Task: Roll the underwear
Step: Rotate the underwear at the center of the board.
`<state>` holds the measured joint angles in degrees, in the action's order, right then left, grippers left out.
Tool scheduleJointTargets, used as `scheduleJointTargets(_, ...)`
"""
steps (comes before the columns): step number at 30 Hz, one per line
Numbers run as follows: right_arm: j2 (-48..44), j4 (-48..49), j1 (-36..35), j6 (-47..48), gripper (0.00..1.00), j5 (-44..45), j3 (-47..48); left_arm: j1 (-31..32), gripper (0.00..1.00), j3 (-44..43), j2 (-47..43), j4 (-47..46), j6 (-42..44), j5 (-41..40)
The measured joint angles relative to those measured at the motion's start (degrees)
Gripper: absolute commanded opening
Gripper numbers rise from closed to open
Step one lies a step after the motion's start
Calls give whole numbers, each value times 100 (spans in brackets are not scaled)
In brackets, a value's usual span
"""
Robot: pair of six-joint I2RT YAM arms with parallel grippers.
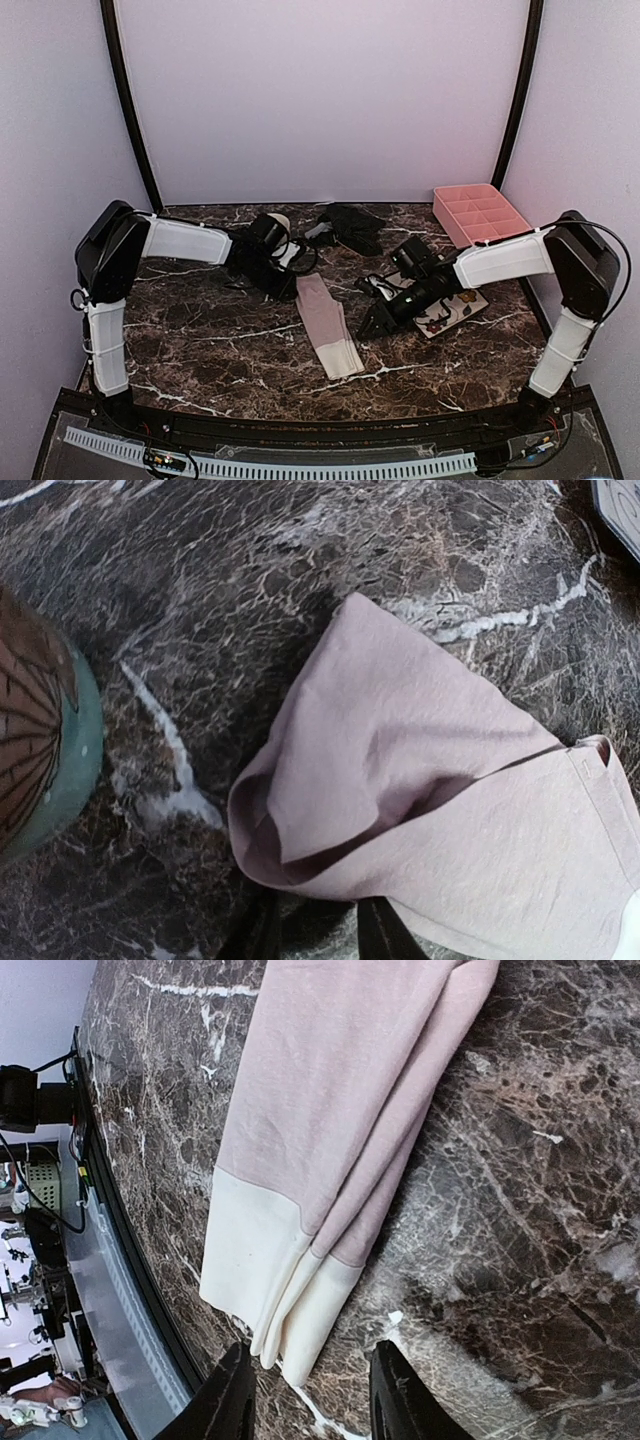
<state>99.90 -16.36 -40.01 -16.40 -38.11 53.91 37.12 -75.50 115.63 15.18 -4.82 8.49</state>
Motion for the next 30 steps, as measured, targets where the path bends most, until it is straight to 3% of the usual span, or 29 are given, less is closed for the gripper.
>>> scheduleJointTargets(5,136,120,-57,-160,41,-160,-4,0,41,-142,-81,232,225,177)
scheduleJointTargets(9,332,304,-219,-286,38,-291,-44,7,42,363,-909,273,214,315)
scheduleJointTargets(16,468,863,-643,-682,15,-428,-382,42,41,1644,-2894,76,144,426)
scheduleJointTargets(21,474,1462,-1064,-1342,7,-343,-649,81,41,2612,-3637,-37,225,568)
scheduleJointTargets(24,509,1836,-1392,-1773,9,-229,-713,216,41,3154,-4113,-98,431,723)
scheduleJointTargets(28,496,2481,-1827,-2481,24,-33,-905,811,44,3825,-5086,-245,870,997)
scheduleJointTargets(30,308,2675,-1930,-2730,25,63,-1132,1097,44,4142,-5517,-452,1097,1152)
